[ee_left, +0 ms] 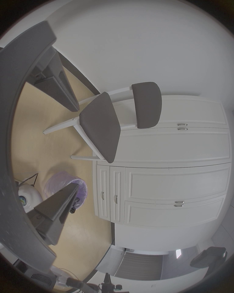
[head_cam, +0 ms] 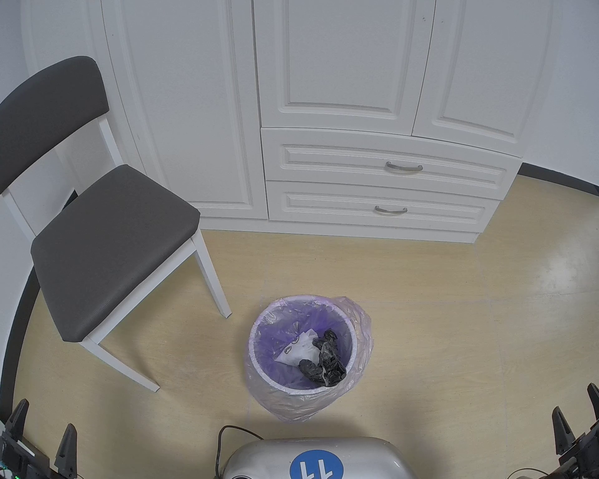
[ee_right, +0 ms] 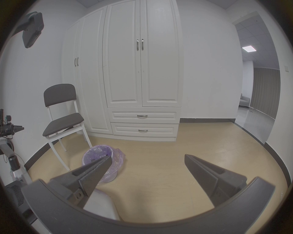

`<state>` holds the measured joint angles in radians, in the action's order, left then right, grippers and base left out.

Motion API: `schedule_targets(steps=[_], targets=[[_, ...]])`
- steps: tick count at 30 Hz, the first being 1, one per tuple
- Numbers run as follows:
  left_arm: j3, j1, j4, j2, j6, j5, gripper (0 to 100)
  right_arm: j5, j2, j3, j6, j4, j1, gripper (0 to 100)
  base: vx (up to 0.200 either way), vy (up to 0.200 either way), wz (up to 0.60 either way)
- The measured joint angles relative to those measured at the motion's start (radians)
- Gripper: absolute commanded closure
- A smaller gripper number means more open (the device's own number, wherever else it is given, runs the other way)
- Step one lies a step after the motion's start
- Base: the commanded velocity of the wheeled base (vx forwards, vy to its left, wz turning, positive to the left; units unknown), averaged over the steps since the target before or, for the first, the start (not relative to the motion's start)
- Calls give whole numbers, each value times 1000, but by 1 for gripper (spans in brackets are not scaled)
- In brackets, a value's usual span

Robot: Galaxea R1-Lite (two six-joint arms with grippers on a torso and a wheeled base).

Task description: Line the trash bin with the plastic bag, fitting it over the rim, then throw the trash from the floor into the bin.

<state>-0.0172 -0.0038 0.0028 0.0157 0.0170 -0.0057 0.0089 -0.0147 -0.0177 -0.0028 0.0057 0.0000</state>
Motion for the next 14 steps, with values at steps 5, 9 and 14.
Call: schedule_targets(steps=[5,9,14], targets=[[0,0,0,0,0,0,0,0,0,0,0,0,0,0,0,0,0],[0,0,0,0,0,0,0,0,0,0,0,0,0,0,0,0,0],[0,1,0,0,0,0,0,0,0,0,3,0,0,0,0,0,0]])
